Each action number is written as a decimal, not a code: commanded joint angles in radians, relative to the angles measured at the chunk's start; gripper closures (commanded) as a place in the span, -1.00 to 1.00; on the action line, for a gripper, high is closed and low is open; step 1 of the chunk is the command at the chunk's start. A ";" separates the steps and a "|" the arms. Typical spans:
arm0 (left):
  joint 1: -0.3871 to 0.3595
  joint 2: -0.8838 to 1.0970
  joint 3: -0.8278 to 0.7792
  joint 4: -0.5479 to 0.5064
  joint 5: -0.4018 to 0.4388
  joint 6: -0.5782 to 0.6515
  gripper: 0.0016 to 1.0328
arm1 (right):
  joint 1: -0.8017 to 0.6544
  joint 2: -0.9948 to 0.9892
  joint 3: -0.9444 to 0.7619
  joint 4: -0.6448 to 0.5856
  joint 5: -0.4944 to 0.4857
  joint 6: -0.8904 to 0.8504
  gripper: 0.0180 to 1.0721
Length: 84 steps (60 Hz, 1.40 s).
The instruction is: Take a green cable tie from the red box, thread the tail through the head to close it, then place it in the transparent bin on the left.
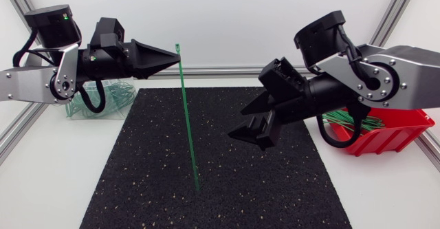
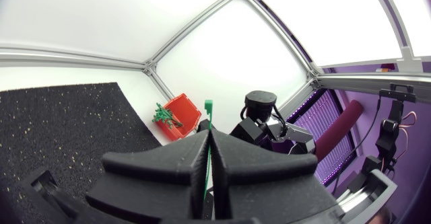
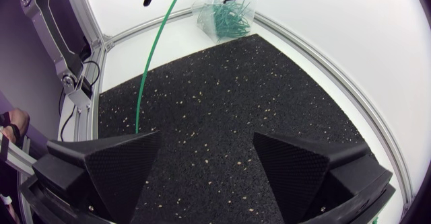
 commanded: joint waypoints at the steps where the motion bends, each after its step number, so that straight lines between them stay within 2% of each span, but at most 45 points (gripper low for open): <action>1: -0.008 -0.025 -0.001 -0.039 0.012 -0.025 0.94 | 0.027 -0.021 -0.047 -0.027 0.033 -0.034 -0.93; 8: -0.036 -0.037 -0.010 -0.141 -0.027 0.003 0.94 | 0.076 -0.062 -0.105 -0.011 0.117 -0.060 -0.93; 13: -0.054 -0.049 -0.010 -0.290 -0.051 0.097 0.94 | 0.162 -0.074 -0.173 0.044 0.389 -0.143 -0.93; 16: -0.066 -0.066 -0.010 -0.377 -0.076 0.158 0.94 | 0.180 -0.108 -0.206 0.064 0.407 -0.177 -0.93; 19: -0.079 -0.083 -0.009 -0.448 -0.099 0.199 0.94 | 0.180 -0.139 -0.249 0.125 0.473 -0.200 -0.93; 23: -0.093 -0.100 -0.010 -0.503 -0.120 0.219 0.94 | 0.174 -0.153 -0.260 0.131 0.492 -0.201 -0.93; 30: -0.091 -0.103 -0.004 -0.544 -0.128 0.219 0.94 | 0.147 -0.165 -0.262 0.102 0.473 -0.203 -0.93; 37: -0.074 -0.063 0.013 -0.563 -0.128 0.221 0.94 | 0.162 -0.232 -0.289 0.131 0.475 -0.220 -0.93; 40: -0.073 -0.040 0.024 -0.566 -0.122 0.225 0.94 | 0.173 -0.232 -0.286 0.134 0.509 -0.220 -0.93; 46: -0.070 0.008 0.054 -0.572 -0.091 0.227 0.94 | 0.217 -0.168 -0.269 0.179 0.665 -0.201 -0.93; 55: -0.047 0.051 0.090 -0.572 -0.048 0.242 0.94 | 0.225 -0.110 -0.234 0.200 0.708 -0.221 -0.93; 58: -0.040 0.072 0.102 -0.573 -0.036 0.247 0.94 | 0.246 -0.100 -0.246 0.260 0.762 -0.264 -0.93; 61: -0.031 0.084 0.113 -0.573 -0.030 0.252 0.94 | 0.265 -0.100 -0.289 0.378 0.799 -0.338 -0.93; 84: -0.023 0.104 0.134 -0.579 -0.024 0.258 0.94 | 0.346 0.010 -0.482 1.006 0.803 -0.836 -0.93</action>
